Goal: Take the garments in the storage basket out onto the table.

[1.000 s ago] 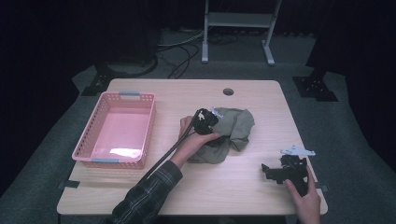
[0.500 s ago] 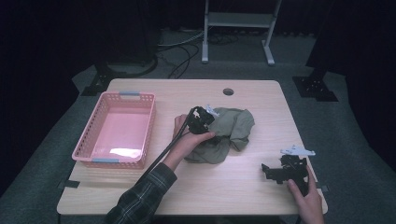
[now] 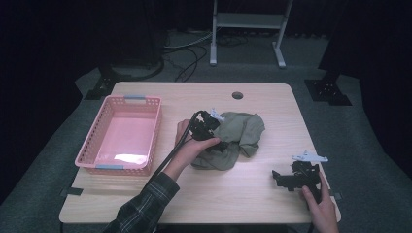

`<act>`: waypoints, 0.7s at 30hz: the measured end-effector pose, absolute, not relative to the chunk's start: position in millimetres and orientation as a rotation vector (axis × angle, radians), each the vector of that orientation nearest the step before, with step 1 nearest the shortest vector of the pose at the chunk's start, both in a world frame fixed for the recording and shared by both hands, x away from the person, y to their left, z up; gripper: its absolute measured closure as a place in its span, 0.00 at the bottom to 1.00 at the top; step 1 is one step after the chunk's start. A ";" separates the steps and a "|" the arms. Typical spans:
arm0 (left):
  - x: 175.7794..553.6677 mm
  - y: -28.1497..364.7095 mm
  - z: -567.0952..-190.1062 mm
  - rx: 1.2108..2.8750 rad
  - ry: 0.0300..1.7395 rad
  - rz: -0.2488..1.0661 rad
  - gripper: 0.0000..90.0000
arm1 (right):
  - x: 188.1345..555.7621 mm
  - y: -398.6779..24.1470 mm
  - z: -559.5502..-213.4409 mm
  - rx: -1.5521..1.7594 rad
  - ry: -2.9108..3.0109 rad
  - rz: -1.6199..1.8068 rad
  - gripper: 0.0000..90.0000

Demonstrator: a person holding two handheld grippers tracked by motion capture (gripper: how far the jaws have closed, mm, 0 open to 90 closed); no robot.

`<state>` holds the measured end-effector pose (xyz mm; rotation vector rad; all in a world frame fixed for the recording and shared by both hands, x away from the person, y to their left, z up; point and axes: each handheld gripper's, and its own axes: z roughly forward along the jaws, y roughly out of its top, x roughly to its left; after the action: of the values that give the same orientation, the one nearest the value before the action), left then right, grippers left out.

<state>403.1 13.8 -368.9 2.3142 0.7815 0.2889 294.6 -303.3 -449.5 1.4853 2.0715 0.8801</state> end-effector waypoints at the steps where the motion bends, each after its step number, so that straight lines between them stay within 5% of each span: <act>1: 402.4 14.7 -367.7 2.311 0.783 0.278 0.11 | 294.6 -303.3 -449.5 1.485 2.072 0.880 0.00; 21: 376.9 36.9 -345.9 2.251 0.797 0.301 0.11 | 294.7 -303.4 -449.5 1.484 2.072 0.880 0.00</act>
<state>376.9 36.9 -345.9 2.2511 0.7965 0.3006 294.7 -303.4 -449.5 1.4835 2.0718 0.8798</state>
